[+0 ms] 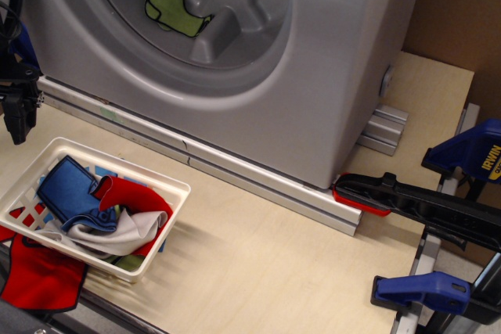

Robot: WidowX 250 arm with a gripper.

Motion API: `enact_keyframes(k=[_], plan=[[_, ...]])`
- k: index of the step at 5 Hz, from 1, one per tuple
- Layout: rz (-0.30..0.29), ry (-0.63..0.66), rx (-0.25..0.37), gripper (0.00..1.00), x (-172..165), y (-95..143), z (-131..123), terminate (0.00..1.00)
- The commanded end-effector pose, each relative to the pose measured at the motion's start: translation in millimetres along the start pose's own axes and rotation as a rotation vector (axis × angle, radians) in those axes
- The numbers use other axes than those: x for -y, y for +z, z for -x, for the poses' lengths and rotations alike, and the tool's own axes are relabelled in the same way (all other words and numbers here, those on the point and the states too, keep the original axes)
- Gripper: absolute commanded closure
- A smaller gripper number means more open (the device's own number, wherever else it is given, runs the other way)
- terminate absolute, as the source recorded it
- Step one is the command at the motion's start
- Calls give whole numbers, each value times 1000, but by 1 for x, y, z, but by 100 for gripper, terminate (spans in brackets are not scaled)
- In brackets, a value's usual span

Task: Take clothes out of laundry machine

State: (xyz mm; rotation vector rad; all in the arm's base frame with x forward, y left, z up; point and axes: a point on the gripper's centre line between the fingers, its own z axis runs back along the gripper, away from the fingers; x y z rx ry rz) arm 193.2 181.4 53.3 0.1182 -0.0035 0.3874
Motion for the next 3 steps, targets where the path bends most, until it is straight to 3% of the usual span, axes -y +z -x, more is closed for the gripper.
enact_keyframes(k=[1,3], plan=[[0,0,0,0,0,0,0,0],[100,-236,218,0,50,31,-61,0]])
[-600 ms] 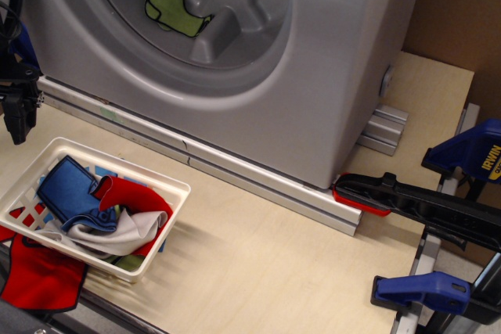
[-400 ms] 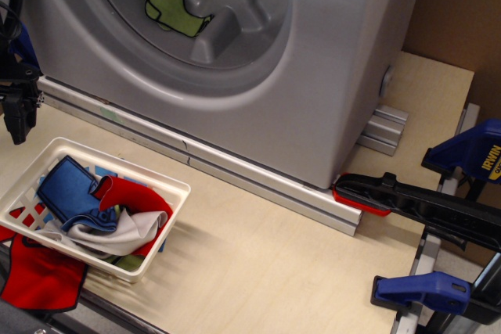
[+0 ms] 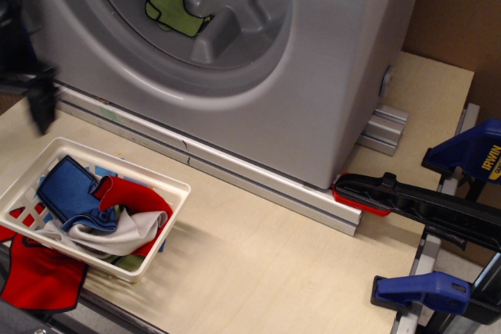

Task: Take clothes out of laundry machine

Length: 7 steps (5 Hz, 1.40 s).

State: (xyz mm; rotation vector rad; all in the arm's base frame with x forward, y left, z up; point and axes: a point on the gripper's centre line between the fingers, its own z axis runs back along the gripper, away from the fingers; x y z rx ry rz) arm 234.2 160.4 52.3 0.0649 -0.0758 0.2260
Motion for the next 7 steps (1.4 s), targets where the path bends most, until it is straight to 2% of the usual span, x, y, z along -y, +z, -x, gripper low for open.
enact_keyframes(k=[1,2,3,4,5,6,7], plan=[[55,-133,257,0,18,38,-57,0],[31,-166,290,0,22,32,-80,0],[45,-230,362,0,32,36,-105,0],[61,-299,410,0,50,39,-124,0],[59,-311,452,0,64,48,-149,0],[21,-347,484,0,74,50,-171,0],[-47,-355,450,0,78,47,-187,0]])
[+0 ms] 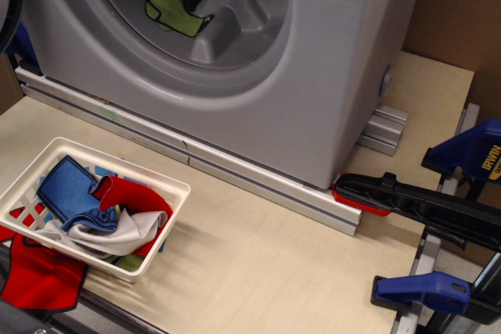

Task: Take clothes out of laundry machine

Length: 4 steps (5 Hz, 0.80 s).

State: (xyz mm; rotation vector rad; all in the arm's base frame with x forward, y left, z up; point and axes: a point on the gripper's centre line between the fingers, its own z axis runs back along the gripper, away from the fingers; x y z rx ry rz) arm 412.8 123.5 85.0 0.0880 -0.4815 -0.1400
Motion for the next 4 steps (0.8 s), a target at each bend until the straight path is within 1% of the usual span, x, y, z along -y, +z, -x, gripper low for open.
enact_keyframes(k=[1,2,3,4], plan=[[-117,-11,-30,0,-10,5,-17,0],[-166,25,-70,0,-24,-4,-7,0],[-194,0,-177,0,-21,-21,4,0],[-198,-8,-206,100,-14,-26,12,0]])
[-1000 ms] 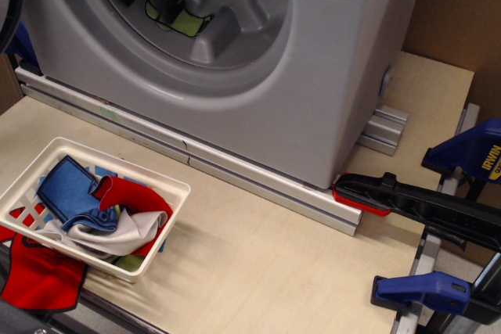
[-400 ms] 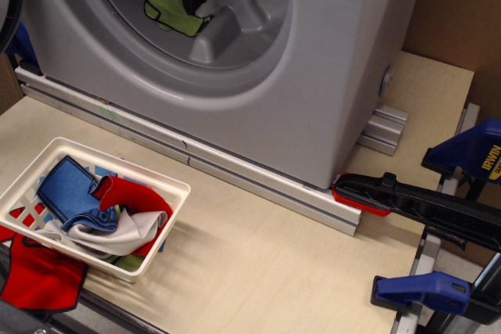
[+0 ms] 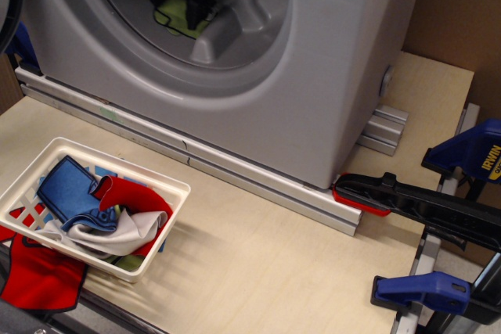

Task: Take clothes out of laundry machine

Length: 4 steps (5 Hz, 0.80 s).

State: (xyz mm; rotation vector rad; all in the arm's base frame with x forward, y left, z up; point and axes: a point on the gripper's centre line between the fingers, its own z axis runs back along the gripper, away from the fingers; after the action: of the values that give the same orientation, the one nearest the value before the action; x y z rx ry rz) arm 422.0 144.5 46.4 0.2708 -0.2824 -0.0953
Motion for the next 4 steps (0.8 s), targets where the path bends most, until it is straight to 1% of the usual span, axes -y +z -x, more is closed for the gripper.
enact_keyframes(k=[1,2,3,4], plan=[[-37,16,-8,100,2,12,9,0],[-65,26,-3,100,-4,16,16,0],[-67,58,17,100,-10,24,23,0],[-39,126,30,100,-14,41,39,0]])
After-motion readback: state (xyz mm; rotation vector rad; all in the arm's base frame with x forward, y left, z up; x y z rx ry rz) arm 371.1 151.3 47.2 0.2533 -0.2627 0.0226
